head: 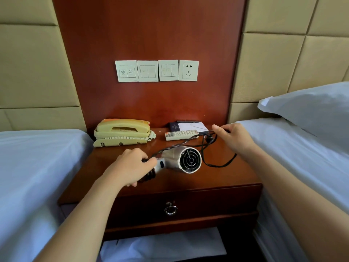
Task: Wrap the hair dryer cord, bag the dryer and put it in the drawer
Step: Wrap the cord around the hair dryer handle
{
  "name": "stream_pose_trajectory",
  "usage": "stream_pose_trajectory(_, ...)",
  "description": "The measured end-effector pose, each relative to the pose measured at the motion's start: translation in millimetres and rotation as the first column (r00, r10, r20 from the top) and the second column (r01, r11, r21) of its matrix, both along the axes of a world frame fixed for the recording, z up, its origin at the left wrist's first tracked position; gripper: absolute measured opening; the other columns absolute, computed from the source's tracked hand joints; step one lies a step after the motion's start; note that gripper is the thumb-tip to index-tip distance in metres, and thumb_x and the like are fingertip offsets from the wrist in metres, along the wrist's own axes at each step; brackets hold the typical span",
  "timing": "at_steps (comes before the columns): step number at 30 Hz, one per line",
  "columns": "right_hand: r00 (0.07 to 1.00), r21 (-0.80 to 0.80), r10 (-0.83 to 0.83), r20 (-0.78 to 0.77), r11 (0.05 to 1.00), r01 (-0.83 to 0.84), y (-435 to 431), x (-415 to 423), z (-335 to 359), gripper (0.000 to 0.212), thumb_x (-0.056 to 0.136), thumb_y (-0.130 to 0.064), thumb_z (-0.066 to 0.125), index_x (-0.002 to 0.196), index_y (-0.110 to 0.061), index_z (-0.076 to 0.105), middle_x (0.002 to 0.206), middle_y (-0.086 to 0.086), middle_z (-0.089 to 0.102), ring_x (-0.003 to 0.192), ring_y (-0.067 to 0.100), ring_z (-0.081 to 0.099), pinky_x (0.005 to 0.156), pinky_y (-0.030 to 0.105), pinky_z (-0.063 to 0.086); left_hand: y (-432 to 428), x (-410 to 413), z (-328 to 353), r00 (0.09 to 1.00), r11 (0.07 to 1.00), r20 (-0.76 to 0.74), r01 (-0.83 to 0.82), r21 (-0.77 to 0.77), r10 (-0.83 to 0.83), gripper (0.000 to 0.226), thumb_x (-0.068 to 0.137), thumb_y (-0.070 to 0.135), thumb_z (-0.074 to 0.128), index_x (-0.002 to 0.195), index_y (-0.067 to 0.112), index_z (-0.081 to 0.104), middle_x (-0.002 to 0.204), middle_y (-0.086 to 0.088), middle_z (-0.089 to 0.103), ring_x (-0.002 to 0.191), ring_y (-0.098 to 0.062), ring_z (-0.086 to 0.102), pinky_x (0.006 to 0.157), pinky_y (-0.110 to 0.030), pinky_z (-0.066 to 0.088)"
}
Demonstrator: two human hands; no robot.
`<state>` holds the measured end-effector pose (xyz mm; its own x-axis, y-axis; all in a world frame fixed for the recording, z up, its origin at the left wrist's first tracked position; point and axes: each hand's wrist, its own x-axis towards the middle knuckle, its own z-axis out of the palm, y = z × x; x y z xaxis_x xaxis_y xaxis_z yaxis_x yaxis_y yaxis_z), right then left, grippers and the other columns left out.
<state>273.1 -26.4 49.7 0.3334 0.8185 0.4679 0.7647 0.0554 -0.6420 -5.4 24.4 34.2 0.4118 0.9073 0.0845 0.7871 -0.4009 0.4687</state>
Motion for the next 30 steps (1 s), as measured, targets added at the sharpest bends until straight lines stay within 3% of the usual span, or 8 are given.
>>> stream_pose_trajectory(6,0.977,-0.017,-0.185,0.103,0.982,0.187,16,9,-12,0.055,0.092,-0.048,0.048,0.052,-0.011,0.037,0.047,0.001,0.035,0.049,0.021,0.038,0.048,0.030,0.027,-8,4,2,0.953,0.935,0.276,0.207,-0.286,-0.127,0.037,0.098,0.032,0.042,0.068,0.019,0.059,0.051,-0.005,0.059,0.037,-0.020,0.049,0.036,-0.023,0.035)
stream_pose_trajectory(9,0.959,-0.035,-0.244,0.141,0.967,0.251,20,20,-20,0.054,0.092,-0.052,0.044,0.076,-0.006,0.065,0.072,0.010,0.063,0.073,0.030,0.059,0.062,0.033,0.045,-10,9,2,0.921,0.885,0.354,0.294,-0.361,-0.161,0.037,0.099,0.030,0.042,0.072,0.012,0.059,0.053,-0.009,0.062,0.035,-0.019,0.048,0.037,-0.023,0.035)
stream_pose_trajectory(11,0.956,-0.062,-0.259,0.138,0.961,0.269,21,24,-24,0.052,0.092,-0.052,0.044,0.083,-0.007,0.067,0.085,0.011,0.067,0.084,0.032,0.062,0.070,0.035,0.046,-6,10,1,0.902,0.860,0.405,0.320,-0.397,-0.149,0.039,0.099,0.031,0.043,0.070,0.011,0.061,0.053,-0.010,0.063,0.036,-0.020,0.048,0.038,-0.024,0.036)
stream_pose_trajectory(15,0.957,-0.171,-0.267,0.111,0.944,0.283,14,27,-29,0.053,0.090,-0.051,0.049,0.052,-0.015,0.048,0.058,0.005,0.052,0.073,0.031,0.056,0.056,0.029,0.035,-10,9,-4,0.864,0.822,0.487,0.365,-0.438,-0.125,0.038,0.097,0.031,0.046,0.073,0.008,0.064,0.060,-0.018,0.067,0.039,-0.022,0.050,0.040,-0.024,0.038)
stream_pose_trajectory(18,0.942,-0.216,-0.267,0.202,0.926,0.309,14,25,-39,0.049,0.088,-0.054,0.053,0.066,-0.010,0.064,0.062,0.006,0.055,0.072,0.030,0.056,0.057,0.029,0.036,5,20,-4,0.827,0.807,0.562,0.334,-0.487,-0.003,0.043,0.088,0.043,0.056,0.079,0.001,0.060,0.064,-0.023,0.062,0.033,-0.021,0.049,0.034,-0.020,0.037)
stream_pose_trajectory(20,0.930,-0.201,-0.261,0.259,0.927,0.317,14,21,-48,0.043,0.086,-0.054,0.054,0.070,-0.016,0.065,0.070,0.007,0.060,0.079,0.033,0.061,0.058,0.029,0.038,16,30,0,0.825,0.843,0.555,0.223,-0.490,0.104,0.059,0.073,0.060,0.065,0.071,0.002,0.054,0.065,-0.014,0.054,0.027,-0.010,0.049,0.030,-0.018,0.037)
stream_pose_trajectory(24,0.880,-0.152,-0.206,0.427,0.944,0.294,11,6,-52,0.038,0.089,-0.052,0.051,0.083,-0.020,0.069,0.086,0.006,0.069,0.086,0.030,0.064,0.059,0.029,0.038,4,32,-8,0.541,0.700,0.820,0.511,-0.498,0.188,0.053,0.096,0.042,0.033,0.081,0.000,0.062,0.063,-0.014,0.059,0.031,-0.016,0.043,0.033,-0.016,0.034)
stream_pose_trajectory(30,0.724,-0.051,-0.147,0.674,0.968,0.244,6,-8,-48,0.039,0.093,-0.049,0.045,0.072,-0.018,0.056,0.081,0.003,0.067,0.078,0.025,0.064,0.051,0.027,0.032,13,28,-11,0.389,0.698,0.849,0.492,-0.520,0.359,0.058,0.089,0.055,0.041,0.089,0.001,0.062,0.062,-0.008,0.063,0.032,-0.013,0.046,0.032,-0.016,0.038)
